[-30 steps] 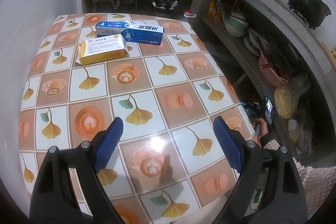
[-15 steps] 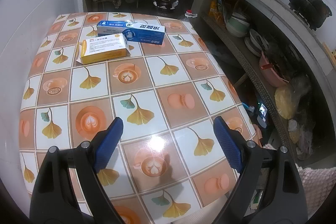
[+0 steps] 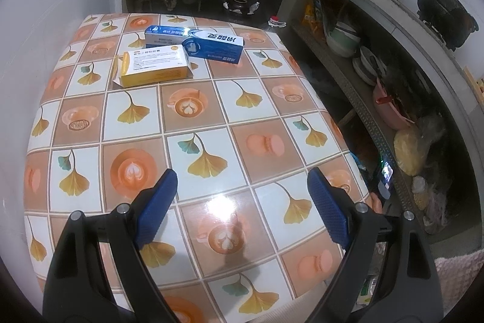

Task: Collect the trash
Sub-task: 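Open the right gripper and swing both tools back toward the table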

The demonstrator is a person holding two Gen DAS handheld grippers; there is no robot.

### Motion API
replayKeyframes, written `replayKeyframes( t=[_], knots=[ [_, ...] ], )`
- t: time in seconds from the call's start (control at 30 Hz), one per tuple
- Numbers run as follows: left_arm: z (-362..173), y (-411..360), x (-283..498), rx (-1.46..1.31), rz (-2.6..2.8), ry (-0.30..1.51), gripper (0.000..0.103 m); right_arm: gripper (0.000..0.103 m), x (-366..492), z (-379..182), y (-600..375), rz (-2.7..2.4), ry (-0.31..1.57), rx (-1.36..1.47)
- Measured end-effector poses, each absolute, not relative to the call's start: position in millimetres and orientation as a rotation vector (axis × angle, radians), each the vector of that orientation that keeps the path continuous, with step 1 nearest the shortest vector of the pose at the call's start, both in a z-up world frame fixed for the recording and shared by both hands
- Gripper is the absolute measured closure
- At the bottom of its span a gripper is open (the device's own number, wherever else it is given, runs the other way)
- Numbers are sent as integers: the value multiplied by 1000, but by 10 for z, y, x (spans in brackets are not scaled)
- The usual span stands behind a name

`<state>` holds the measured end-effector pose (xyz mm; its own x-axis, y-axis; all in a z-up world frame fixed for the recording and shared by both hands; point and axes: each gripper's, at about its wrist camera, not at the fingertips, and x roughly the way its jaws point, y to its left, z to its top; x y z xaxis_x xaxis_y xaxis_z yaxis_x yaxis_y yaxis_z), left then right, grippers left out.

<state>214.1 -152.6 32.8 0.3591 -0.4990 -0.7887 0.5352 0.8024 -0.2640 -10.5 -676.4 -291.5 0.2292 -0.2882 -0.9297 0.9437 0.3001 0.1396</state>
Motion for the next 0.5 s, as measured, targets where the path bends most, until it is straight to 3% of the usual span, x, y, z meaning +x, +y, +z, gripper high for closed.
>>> replayKeyframes(
  t=[0.27,0.4,0.5],
  knots=[
    [359,-1393,2140,22,-645,969,20,50,-412,-2654,-6391,-926,873,1003],
    [327,-1353,2136,30,-633,951,20,33,-539,-2245,-6071,-839,865,968],
    [286,-1311,2137,40,-618,937,19,26,-573,-1871,-5867,-791,842,920]
  ],
)
